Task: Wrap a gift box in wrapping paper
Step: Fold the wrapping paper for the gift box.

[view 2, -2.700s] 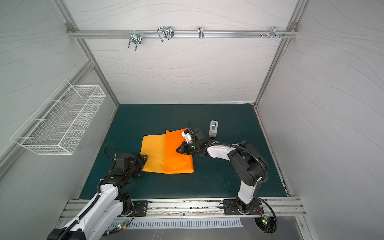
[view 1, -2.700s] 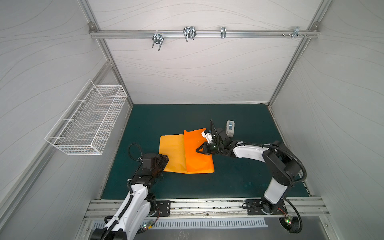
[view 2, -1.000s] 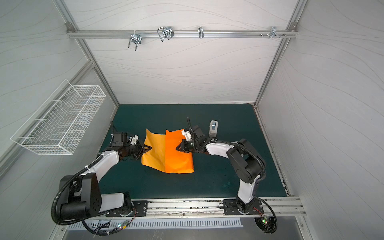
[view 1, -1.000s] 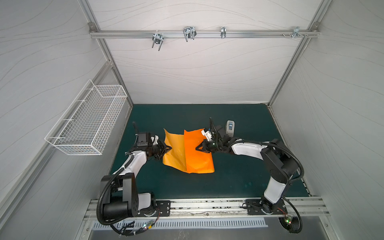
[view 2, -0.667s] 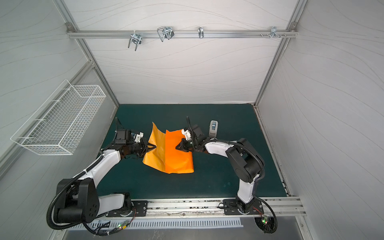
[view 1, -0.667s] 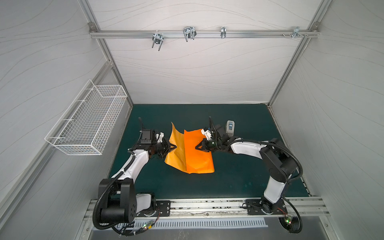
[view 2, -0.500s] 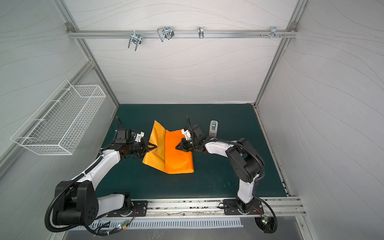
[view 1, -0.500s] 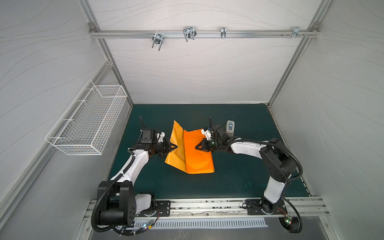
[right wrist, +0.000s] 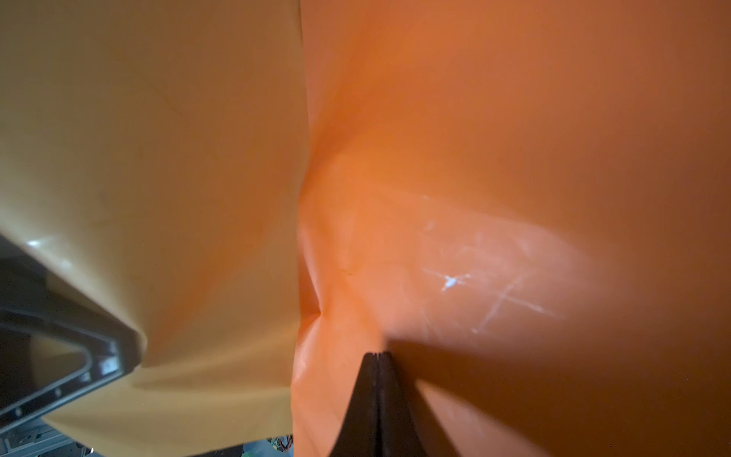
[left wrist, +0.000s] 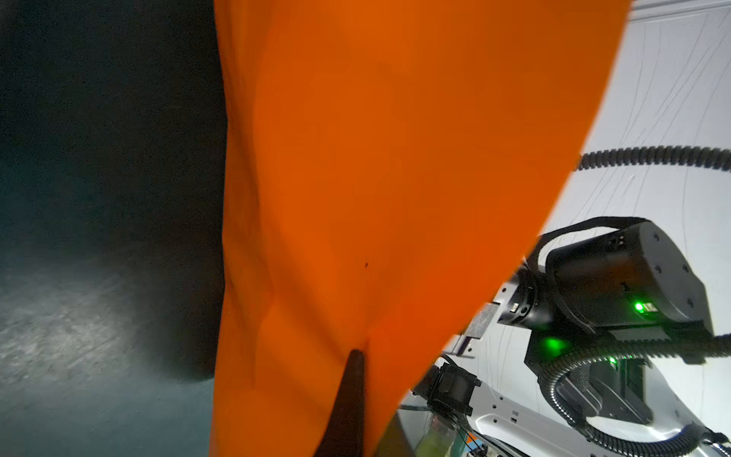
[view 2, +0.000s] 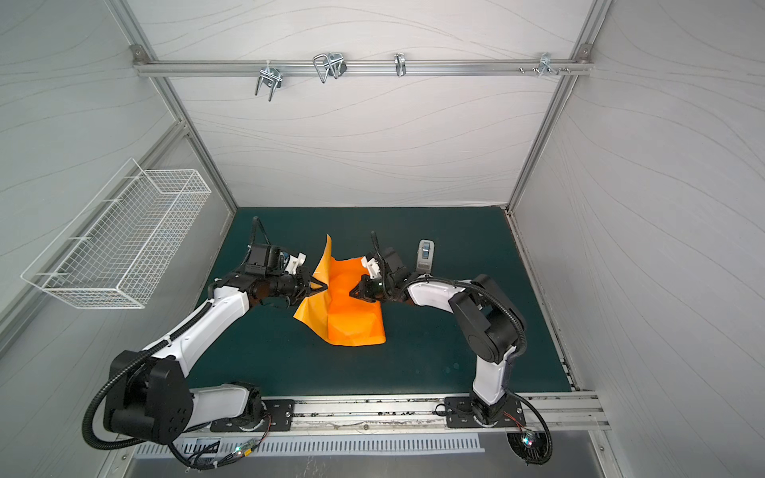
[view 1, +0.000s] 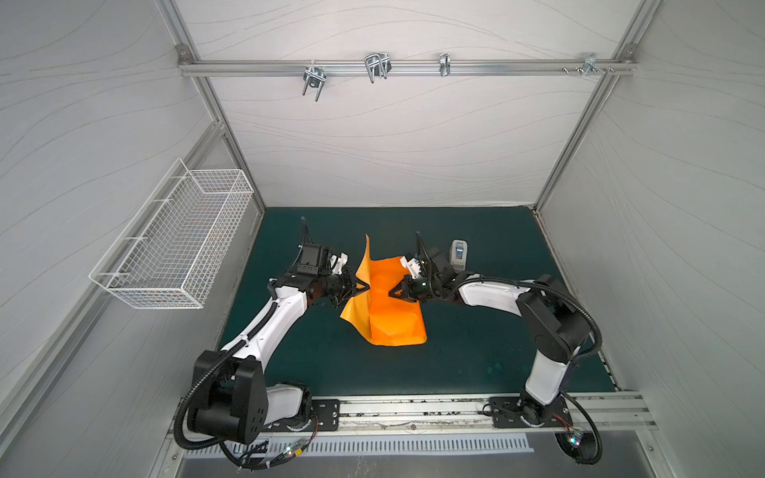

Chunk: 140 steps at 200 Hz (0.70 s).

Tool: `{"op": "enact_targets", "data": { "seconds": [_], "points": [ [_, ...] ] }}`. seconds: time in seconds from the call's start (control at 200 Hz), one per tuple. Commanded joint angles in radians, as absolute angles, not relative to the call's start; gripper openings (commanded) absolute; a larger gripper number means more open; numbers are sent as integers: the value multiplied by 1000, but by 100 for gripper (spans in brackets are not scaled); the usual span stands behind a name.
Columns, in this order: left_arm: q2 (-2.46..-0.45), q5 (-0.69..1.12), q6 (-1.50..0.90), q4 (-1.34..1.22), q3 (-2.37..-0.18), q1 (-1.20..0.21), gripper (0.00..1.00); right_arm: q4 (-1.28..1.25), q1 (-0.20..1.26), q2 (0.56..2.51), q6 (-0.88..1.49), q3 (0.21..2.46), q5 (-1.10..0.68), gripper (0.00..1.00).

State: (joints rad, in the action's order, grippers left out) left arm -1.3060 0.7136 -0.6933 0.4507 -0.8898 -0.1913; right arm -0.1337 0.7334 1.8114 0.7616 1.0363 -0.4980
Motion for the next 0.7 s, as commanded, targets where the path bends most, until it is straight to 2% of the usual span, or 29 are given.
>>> {"op": "enact_targets", "data": {
  "seconds": [0.0, 0.415, 0.475, 0.59, 0.695],
  "points": [
    [-1354, 708, -713, 420, -958, -234, 0, -75, 726, 1851, 765, 1031, -451, 0],
    [-1532, 655, -722, 444, -1053, -323, 0, -109, 710, 1841, 792, 1012, -489, 0],
    [-1545, 655, -721, 446, -1061, -335, 7, -107, 708, 1838, 792, 1013, -488, 0],
    [-1548, 652, -719, 443, -1062, -347, 37, -106, 705, 1836, 790, 1014, -489, 0],
    [-1539, 656, -734, 409, -1044, -347, 51, -104, 705, 1832, 793, 1011, -488, 0]
  ]
}}
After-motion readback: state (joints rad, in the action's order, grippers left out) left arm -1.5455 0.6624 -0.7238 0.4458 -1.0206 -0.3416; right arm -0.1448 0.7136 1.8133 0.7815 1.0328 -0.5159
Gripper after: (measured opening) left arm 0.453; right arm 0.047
